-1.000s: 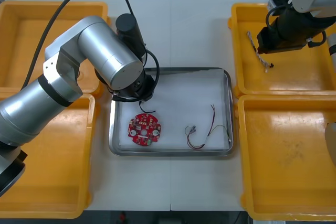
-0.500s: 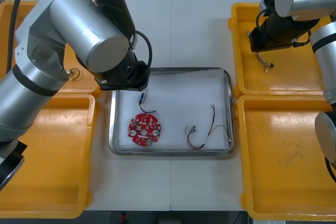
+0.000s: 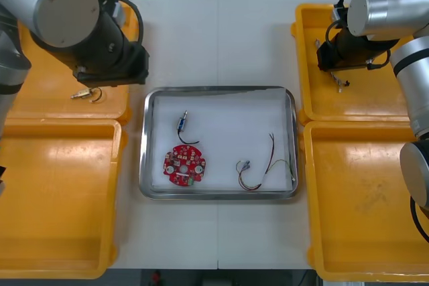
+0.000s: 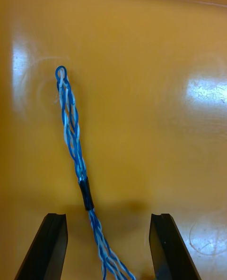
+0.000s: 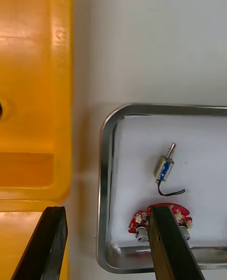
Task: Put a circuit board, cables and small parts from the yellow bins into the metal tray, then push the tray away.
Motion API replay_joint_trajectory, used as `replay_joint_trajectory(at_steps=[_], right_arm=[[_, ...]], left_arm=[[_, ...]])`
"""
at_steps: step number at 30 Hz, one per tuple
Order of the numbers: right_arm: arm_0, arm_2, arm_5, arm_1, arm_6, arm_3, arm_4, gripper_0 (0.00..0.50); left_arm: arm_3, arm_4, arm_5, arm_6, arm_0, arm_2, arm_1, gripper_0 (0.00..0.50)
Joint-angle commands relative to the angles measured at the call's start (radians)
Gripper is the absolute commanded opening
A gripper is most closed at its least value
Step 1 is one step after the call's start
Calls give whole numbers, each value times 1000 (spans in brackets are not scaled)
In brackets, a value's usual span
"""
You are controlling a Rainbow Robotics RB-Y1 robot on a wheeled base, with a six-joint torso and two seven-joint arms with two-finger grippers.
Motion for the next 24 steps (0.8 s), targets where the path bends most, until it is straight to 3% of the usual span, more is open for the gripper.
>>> replay_joint_trajectory(at_steps=[1, 7, 15, 16, 17, 18, 20, 24], right_arm=[[-52, 16, -49, 17, 40, 27, -10, 500], [-51, 17, -74, 18, 37, 58, -24, 500], [-48, 28, -54, 20, 31, 78, -36, 500], [-48, 28, -49, 20, 31, 78, -36, 460], [-48, 28, -40, 18, 31, 78, -36, 350], [-48, 28, -34, 18, 30, 78, -36, 171], [-46, 28, -23, 18, 28, 78, -36, 0], [-41, 28, -20, 17, 28, 78, -35, 0]], left_arm=[[48, 24, 10, 39, -79, 69, 52, 500], [156, 2, 3, -79, -105, 92, 93, 500], [303, 12, -121, -318, -105, 92, 175, 500], [312, 12, -129, -333, -105, 92, 179, 500], [334, 13, -144, -375, -105, 92, 188, 500], [355, 16, -158, -424, -105, 92, 198, 500], [389, 22, -178, -501, -105, 92, 208, 500], [456, 45, -224, -639, -105, 92, 224, 500]])
